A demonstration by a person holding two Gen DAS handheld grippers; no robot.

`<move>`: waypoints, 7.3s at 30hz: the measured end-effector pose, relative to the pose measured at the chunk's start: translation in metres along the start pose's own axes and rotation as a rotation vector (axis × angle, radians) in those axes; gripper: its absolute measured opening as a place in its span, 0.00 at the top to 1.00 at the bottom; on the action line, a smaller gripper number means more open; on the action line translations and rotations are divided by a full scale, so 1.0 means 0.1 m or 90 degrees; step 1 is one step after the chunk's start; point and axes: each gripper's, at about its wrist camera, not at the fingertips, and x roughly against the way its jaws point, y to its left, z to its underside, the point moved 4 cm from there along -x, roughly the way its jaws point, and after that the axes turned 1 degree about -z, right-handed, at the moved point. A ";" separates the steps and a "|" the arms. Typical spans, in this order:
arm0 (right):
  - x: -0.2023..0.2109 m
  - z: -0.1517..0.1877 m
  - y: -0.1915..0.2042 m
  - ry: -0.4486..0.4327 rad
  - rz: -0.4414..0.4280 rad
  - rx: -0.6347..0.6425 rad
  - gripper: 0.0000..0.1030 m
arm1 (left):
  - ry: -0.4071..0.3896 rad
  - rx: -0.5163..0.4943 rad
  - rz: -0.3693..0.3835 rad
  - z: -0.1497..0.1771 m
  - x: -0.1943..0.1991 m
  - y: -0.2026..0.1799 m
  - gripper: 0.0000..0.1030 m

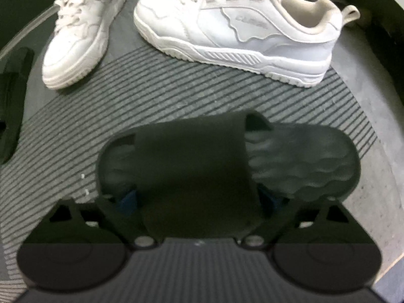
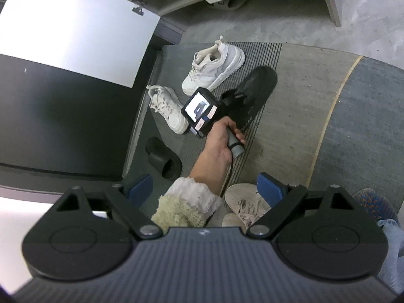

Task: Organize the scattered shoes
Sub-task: 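Carry the black slide with the left gripper toward the paired shoes, then grasp the black slide with the right gripper and set it beside the sneakers, then move the left tool toward the second black slide on the mat, then grasp the second black slide by its strap with the left gripper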

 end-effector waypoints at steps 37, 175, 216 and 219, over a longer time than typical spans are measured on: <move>0.61 0.18 0.04 -0.077 -0.063 0.079 0.11 | 0.015 -0.134 0.071 1.57 2.22 0.18 0.04; 0.79 0.92 0.77 -0.067 -0.141 0.300 0.00 | -0.061 0.183 -0.059 0.60 2.72 3.08 0.00; -1.74 1.14 1.03 0.263 0.049 0.233 0.00 | -0.165 0.142 -0.093 -0.09 -0.41 3.47 0.30; -1.66 1.17 1.06 0.262 0.041 0.238 0.00 | -0.159 0.099 -0.082 0.18 -0.30 3.31 0.45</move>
